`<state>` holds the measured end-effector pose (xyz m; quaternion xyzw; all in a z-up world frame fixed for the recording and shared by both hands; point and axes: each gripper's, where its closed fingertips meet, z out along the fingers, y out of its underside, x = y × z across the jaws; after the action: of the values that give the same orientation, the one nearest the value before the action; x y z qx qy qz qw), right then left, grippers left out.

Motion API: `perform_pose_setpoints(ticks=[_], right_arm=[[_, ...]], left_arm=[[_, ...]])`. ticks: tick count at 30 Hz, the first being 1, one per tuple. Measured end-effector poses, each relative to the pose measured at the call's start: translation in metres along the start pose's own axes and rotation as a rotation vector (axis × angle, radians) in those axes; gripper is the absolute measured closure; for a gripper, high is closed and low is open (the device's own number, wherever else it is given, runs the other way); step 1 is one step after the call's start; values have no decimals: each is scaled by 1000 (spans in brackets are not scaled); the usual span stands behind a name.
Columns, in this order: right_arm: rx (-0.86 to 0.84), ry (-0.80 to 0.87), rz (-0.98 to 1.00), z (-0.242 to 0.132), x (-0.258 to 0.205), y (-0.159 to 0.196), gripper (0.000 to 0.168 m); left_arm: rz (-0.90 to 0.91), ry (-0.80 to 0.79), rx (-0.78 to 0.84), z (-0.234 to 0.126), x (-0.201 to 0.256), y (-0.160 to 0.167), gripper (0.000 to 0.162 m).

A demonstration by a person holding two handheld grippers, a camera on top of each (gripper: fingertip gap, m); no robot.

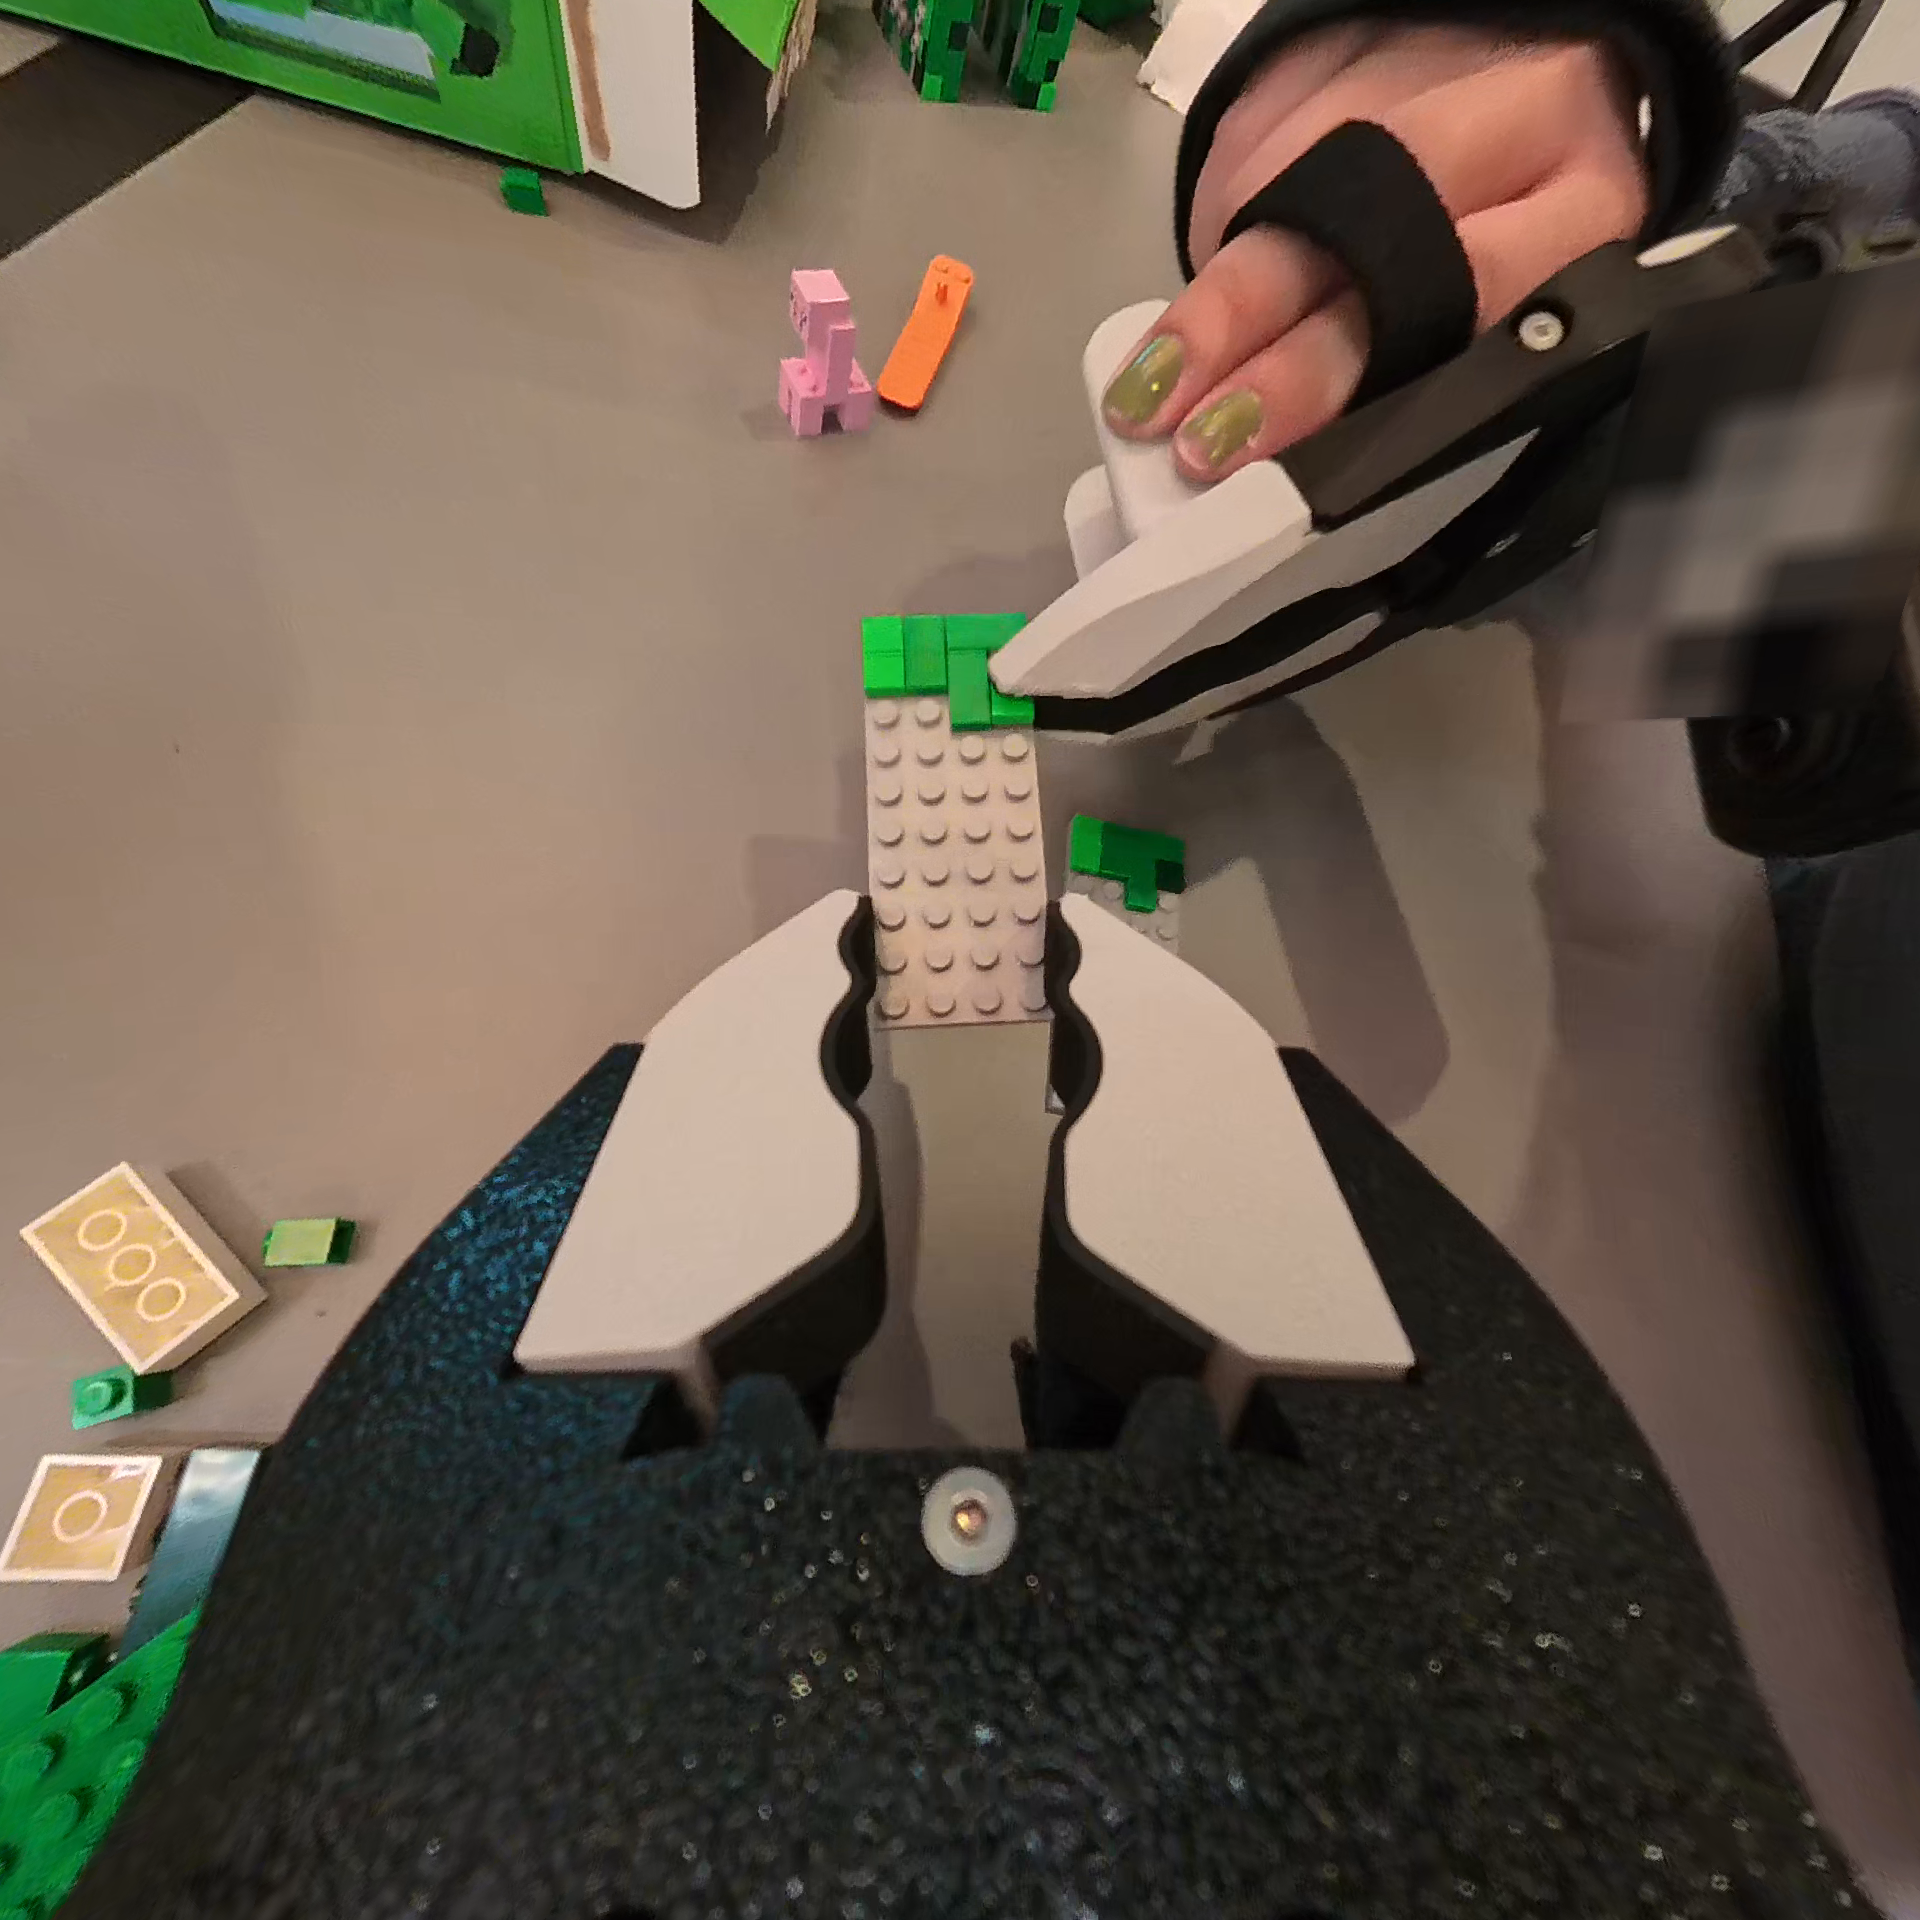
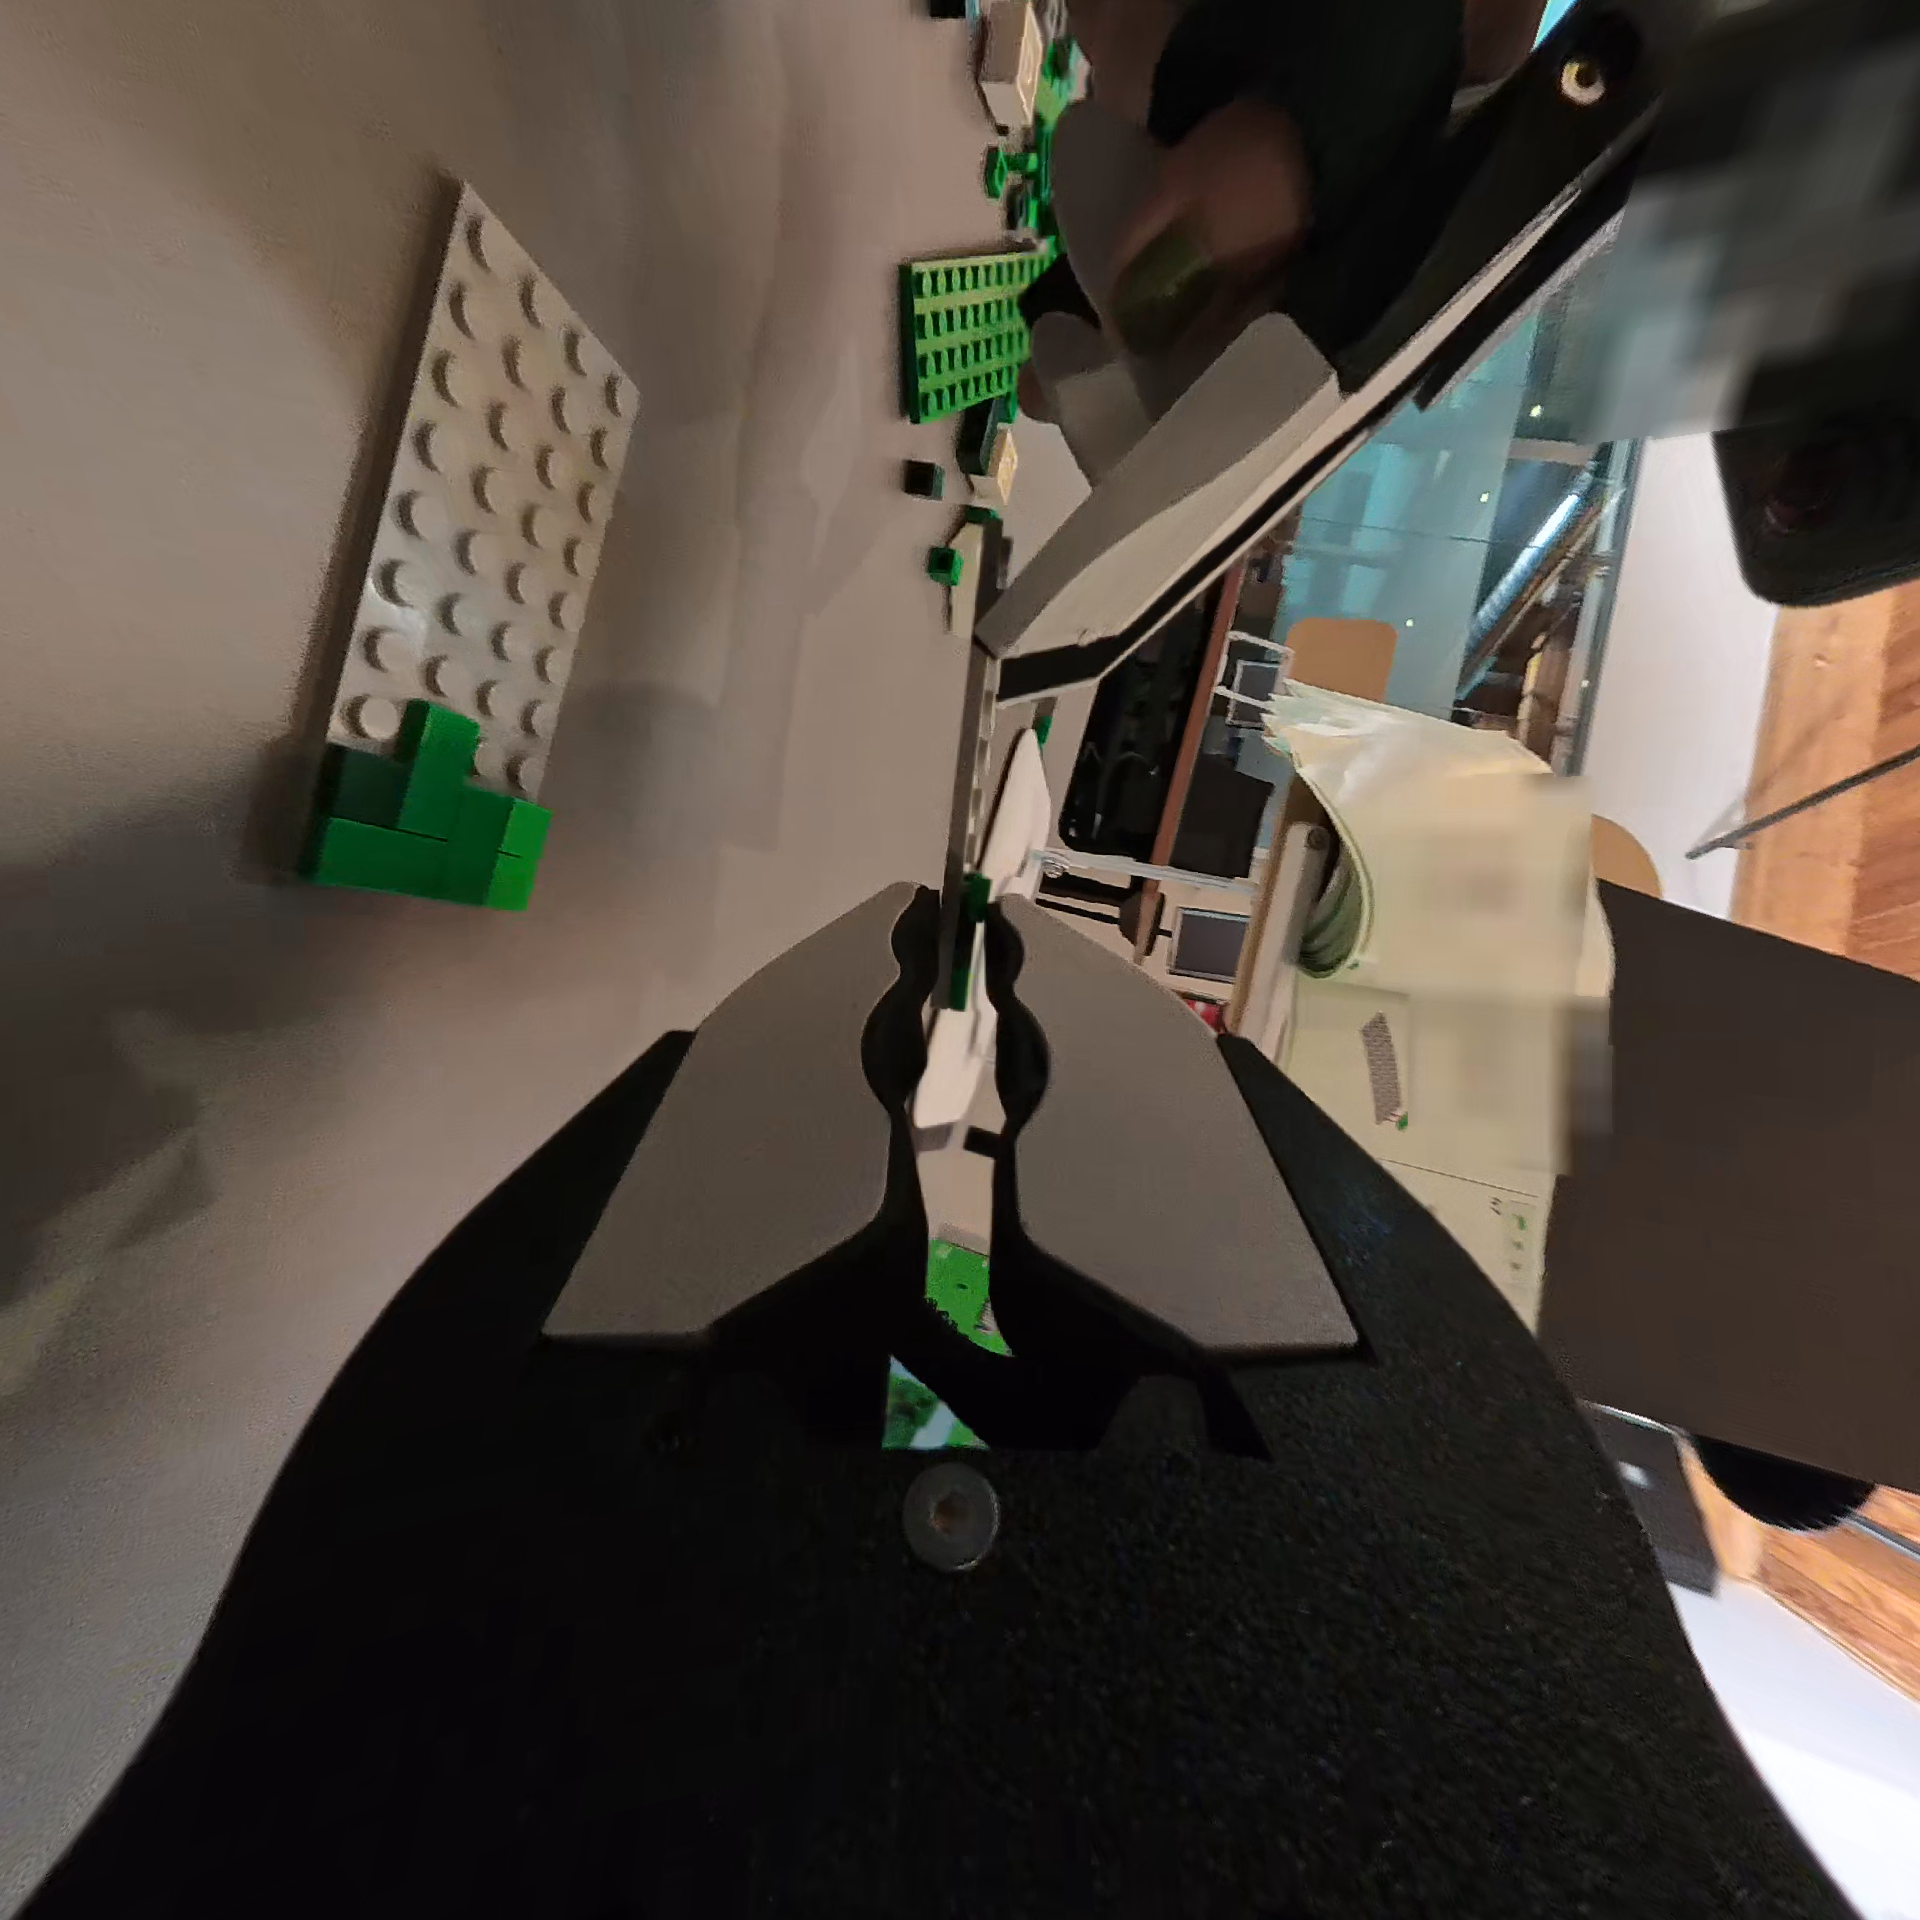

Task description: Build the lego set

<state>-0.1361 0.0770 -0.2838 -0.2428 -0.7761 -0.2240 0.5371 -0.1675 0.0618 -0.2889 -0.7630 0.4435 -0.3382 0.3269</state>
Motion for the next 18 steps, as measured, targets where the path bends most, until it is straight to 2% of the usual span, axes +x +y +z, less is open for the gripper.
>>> perform_pose_setpoints(ticks=[4, 6, 9, 13, 18], right_arm=[[-33, 34, -92, -3, 5, 0, 162], [-45, 19, -180, -4, 3, 0, 162], [-22, -35, -212, -4, -3, -1, 162], [-7, -81, -164, -3, -6, -1, 162], [3, -87, 34, 0, -5, -1, 160]], left_arm=[[10, -2, -3, 0, 2, -1, 131], [16, -2, -12, 1, 3, 0, 131], [19, 1, -30, 4, 4, 3, 131], [-14, 16, -34, 7, 3, 7, 131], [-70, 23, -18, 3, 0, 4, 131]])
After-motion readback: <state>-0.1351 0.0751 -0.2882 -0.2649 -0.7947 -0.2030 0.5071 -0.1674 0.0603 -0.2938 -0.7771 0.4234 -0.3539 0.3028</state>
